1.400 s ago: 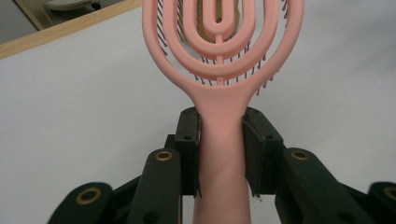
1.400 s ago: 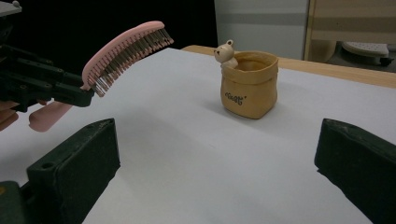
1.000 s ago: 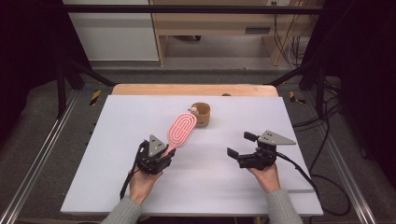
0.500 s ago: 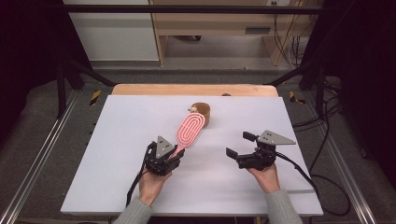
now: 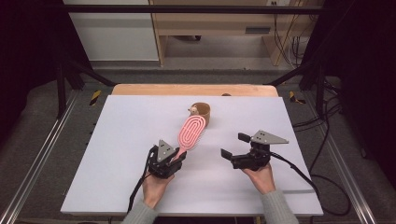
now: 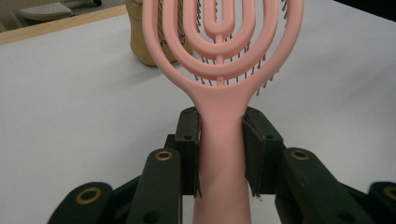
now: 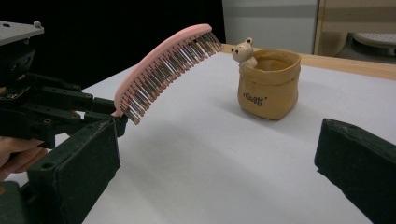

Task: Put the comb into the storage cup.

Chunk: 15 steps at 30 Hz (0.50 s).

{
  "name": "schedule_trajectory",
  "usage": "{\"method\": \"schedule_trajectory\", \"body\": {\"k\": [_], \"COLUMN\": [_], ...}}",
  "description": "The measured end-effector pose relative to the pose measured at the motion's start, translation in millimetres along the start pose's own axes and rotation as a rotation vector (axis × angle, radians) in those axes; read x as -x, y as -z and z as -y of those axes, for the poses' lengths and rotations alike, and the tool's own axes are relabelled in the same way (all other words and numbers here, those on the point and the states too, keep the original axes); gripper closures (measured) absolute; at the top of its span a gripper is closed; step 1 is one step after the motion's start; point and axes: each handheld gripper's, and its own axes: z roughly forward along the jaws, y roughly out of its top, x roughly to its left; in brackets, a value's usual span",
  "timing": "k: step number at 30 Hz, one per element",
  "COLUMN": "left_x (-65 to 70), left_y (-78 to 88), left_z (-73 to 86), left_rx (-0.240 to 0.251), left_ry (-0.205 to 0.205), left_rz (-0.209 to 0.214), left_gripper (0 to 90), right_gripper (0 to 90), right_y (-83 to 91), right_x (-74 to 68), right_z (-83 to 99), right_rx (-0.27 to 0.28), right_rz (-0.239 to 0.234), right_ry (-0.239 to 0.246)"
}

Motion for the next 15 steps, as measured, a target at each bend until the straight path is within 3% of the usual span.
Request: {"method": "schedule_trajectory", "body": {"k": [15], "left_x": [0.7], "left_y": [-1.8], "left_z": [2.5], "left_rx": [0.022], "left_ry": [0.007], "left_rz": [0.002], "left_gripper": [69.2], "right_gripper": [0.5], "right_y": [-15.2], "right_x": [-11.4], "right_z": [-5.6], "right_rx": [-0.017], "right_rz": [-0.013], "right_ry": [-0.034]}}
